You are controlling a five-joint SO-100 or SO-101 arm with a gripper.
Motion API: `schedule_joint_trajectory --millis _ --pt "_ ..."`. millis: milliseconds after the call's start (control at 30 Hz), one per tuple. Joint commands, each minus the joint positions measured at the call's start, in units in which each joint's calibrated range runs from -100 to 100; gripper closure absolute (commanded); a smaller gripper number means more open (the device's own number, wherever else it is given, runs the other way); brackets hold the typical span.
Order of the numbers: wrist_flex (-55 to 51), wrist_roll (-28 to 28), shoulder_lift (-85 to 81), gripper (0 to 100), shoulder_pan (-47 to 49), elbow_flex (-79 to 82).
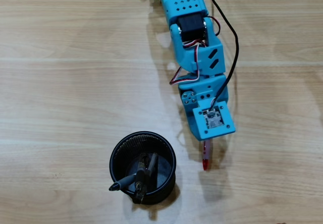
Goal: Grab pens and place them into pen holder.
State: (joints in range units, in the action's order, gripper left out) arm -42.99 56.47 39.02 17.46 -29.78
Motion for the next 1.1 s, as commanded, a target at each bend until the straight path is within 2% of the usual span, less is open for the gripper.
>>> schedule_joint_trajectory --millis 0,100,233,633,1067 --pt "-5.09 0.25 -1.17 88 -1.61 -2.08" --pt "-9.74 0.25 -1.09 87 -1.7 -2.08" --pt "-14.05 0.2 -0.59 81 -1.07 -2.08" --pt "-13.36 1.67 -0.33 83 4.2 -2.17" --pt "-13.36 1.62 5.29 83 4.56 -2.17"
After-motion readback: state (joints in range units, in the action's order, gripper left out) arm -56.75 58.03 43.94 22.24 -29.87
